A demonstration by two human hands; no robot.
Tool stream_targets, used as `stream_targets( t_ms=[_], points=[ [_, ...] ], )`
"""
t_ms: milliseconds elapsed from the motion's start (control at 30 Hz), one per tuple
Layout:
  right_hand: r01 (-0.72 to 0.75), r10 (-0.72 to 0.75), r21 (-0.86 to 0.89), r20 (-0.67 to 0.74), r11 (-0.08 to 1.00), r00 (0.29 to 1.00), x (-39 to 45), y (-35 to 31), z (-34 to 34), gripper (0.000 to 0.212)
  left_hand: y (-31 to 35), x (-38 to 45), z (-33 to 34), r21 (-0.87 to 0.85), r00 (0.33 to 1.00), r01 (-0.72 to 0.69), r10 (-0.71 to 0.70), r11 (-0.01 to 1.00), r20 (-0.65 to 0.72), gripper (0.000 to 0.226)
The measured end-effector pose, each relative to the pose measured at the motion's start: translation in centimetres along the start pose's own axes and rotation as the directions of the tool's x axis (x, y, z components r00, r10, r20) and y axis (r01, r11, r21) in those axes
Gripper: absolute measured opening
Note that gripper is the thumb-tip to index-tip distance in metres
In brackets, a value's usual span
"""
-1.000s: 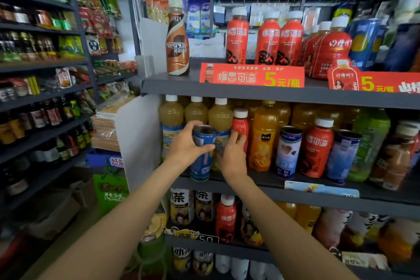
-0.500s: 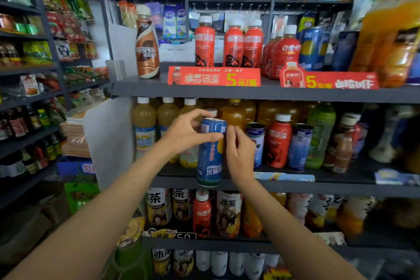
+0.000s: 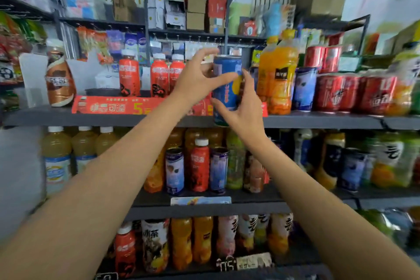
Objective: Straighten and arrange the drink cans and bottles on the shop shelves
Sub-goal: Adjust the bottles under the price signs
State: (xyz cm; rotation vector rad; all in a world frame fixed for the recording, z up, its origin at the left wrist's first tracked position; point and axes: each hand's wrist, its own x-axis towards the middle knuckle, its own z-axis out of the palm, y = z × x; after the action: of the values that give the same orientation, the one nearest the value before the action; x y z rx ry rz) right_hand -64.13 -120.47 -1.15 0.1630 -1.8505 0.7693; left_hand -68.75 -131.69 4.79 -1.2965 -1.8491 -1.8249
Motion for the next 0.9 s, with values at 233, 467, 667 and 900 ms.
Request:
stream_targets(
  t_ms=[233,467,667,900],
  points=[
    [-0.273,0.272,0.038,0.017,0.961,0.962,10.8,3.1,-2.5,0.056,-2.1,4.0,1.3,0.443,0.982,0.109,-0.026,0.89,-0.189,0.027],
    [-0.402,0.442,-0.193,0.267,0.895,0.856,12.4,7.2,0.9,0.066,-4.4,4.0,-0.2,0.585,0.96,0.281,-0.225,0.761,-0.168,0.032],
    [-0.365,0.448,-0.311,0.26,0.877,0.856,12.2,7.9,3.3,0.09,-5.9,3.3,-1.0,0.638,0.958,0.273,-0.262,0.72,-0.115,0.028],
    [-0.087,0.122,-0.424,0.056,0.902,0.991,9.9,5.2,2.7,0.075,-7.6,-1.3,-1.1,0.722,0.929,-0.007,0.271,0.692,-0.251,0.023]
  ],
)
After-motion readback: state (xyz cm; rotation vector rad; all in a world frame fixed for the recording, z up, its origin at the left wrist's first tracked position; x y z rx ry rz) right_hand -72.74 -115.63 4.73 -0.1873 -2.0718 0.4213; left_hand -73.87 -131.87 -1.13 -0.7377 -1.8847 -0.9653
